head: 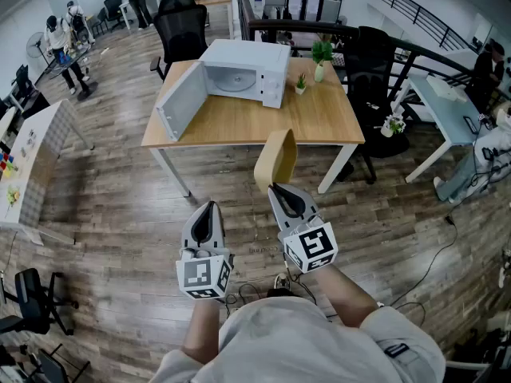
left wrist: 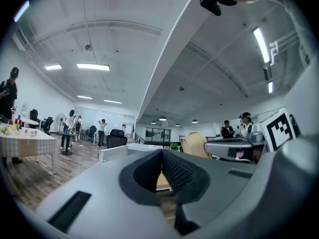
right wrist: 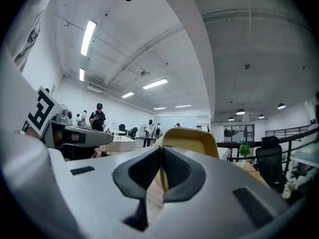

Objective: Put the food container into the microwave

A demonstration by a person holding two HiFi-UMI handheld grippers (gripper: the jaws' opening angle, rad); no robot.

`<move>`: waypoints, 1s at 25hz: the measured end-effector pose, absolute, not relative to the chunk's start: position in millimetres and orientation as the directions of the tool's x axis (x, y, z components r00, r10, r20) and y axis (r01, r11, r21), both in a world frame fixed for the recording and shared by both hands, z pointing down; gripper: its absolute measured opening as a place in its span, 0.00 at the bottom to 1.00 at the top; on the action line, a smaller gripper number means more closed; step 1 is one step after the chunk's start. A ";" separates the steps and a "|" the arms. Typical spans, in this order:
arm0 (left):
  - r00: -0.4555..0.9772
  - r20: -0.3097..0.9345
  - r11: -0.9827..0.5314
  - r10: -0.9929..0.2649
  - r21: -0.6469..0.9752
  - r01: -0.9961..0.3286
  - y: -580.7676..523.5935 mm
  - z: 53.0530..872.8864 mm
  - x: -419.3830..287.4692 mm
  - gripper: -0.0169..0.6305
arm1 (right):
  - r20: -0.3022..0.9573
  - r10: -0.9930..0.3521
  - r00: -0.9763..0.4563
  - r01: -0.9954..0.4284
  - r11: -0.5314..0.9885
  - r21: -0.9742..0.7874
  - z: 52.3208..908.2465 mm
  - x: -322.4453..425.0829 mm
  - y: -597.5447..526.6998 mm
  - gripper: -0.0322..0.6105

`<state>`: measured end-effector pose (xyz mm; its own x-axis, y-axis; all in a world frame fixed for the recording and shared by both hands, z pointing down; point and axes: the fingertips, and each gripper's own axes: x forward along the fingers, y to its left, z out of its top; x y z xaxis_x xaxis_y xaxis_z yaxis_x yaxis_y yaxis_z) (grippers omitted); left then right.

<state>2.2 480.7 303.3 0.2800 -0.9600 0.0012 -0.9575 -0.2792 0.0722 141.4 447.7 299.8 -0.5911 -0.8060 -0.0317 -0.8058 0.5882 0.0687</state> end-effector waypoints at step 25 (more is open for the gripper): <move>0.241 0.091 -0.235 -0.966 0.067 -0.970 419.8 341.1 114.5 0.05 | 0.037 -0.744 -0.668 -0.742 0.669 0.049 341.4 246.6 384.1 0.08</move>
<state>114.5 419.8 341.1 0.2409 -0.9663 0.0906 -0.9696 -0.2353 0.0675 246.6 384.1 341.4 -0.6675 -0.7437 0.0370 -0.7421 0.6685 0.0492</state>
